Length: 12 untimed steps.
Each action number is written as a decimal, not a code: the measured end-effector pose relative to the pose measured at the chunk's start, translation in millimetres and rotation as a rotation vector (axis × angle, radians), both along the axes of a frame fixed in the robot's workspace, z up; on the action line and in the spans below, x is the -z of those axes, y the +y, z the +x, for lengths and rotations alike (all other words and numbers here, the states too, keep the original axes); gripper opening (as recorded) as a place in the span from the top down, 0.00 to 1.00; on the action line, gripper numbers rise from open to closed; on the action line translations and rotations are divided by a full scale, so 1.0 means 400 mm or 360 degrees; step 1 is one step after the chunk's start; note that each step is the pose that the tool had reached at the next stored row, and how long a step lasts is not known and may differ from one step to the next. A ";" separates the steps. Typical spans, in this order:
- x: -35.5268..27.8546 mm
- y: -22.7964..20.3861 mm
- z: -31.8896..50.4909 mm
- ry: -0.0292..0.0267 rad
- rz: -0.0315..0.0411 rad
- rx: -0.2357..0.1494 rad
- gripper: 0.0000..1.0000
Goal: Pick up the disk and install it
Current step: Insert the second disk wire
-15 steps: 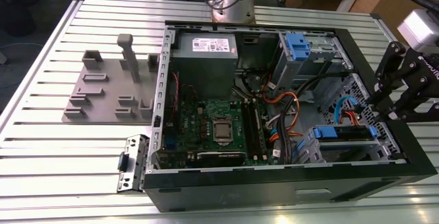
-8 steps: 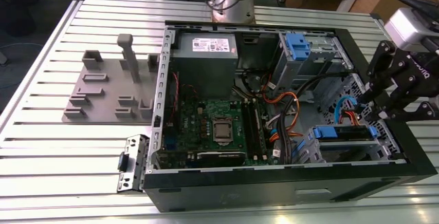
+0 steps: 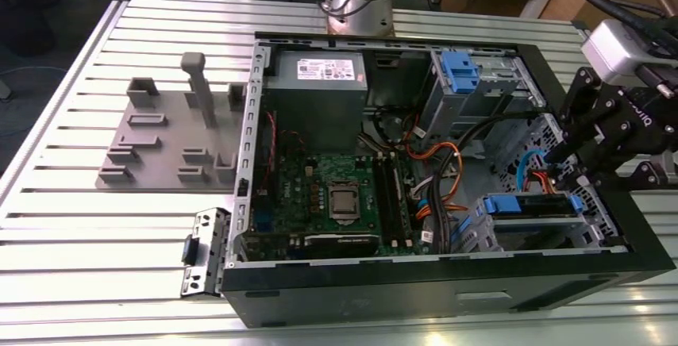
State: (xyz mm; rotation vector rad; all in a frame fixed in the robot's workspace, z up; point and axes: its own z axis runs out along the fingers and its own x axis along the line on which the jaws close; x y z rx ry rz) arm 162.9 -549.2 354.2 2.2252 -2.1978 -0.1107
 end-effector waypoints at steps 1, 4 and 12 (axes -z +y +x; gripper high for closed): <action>0.000 0.000 0.000 -0.00001 0.0000 0.0000 0.59; 0.000 0.000 0.000 -0.00001 0.0000 0.0000 0.59; 0.001 0.000 0.000 0.00000 0.0000 0.0000 0.84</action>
